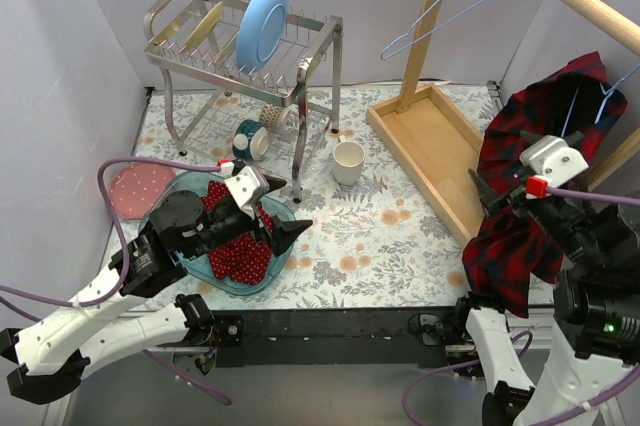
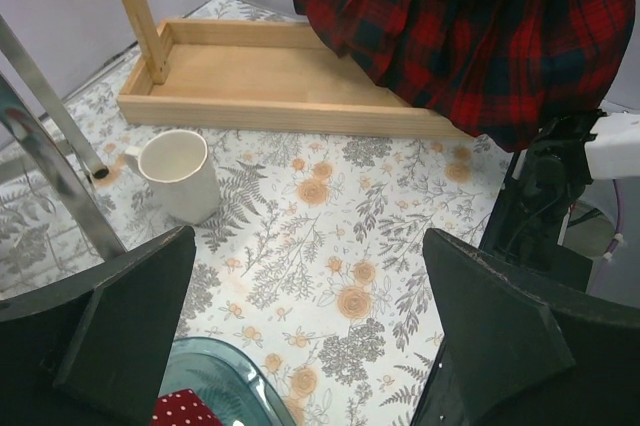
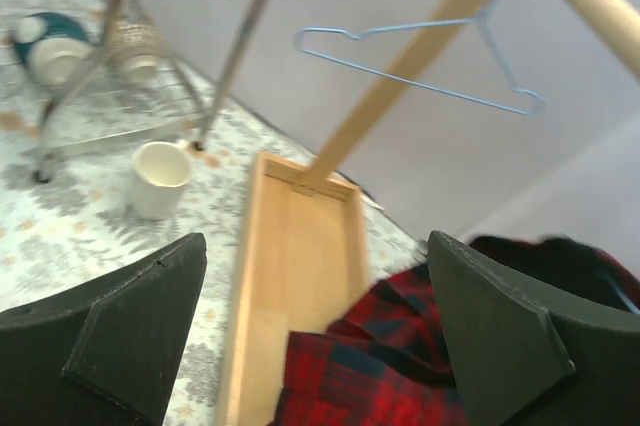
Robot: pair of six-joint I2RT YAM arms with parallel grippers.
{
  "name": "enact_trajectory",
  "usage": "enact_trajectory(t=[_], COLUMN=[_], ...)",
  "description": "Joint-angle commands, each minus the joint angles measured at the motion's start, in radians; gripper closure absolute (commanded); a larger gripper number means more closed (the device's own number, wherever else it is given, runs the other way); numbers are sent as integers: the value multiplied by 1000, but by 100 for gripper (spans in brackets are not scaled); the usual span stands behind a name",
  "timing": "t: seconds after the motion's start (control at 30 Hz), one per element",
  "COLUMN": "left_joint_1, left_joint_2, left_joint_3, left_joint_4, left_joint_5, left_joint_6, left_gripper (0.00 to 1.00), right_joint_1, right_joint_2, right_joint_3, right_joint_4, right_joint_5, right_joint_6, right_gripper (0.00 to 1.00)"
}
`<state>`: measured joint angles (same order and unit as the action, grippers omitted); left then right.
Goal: Place the skirt on the hanger
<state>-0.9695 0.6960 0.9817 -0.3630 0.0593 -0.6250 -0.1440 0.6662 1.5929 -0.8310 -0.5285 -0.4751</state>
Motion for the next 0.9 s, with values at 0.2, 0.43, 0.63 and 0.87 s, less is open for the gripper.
enact_trajectory(t=[0.2, 0.43, 0.63, 0.87], left_joint_1=[5, 5, 5, 5], left_joint_2=[-64, -136, -162, -199], left_joint_3=[-150, -225, -247, -275], left_joint_4=[104, 113, 93, 75], left_joint_5=[-110, -200, -256, -337], left_joint_6=[-173, -245, -277, -337], left_gripper=[2, 2, 2, 2], right_joint_1=[-3, 55, 412, 480], right_joint_2=[190, 283, 326, 363], right_joint_3=[-56, -80, -174, -226], right_joint_4=[39, 75, 145, 147], right_joint_5=[-433, -472, -199, -140], right_joint_6=[10, 44, 93, 63], right_gripper=[1, 1, 2, 2])
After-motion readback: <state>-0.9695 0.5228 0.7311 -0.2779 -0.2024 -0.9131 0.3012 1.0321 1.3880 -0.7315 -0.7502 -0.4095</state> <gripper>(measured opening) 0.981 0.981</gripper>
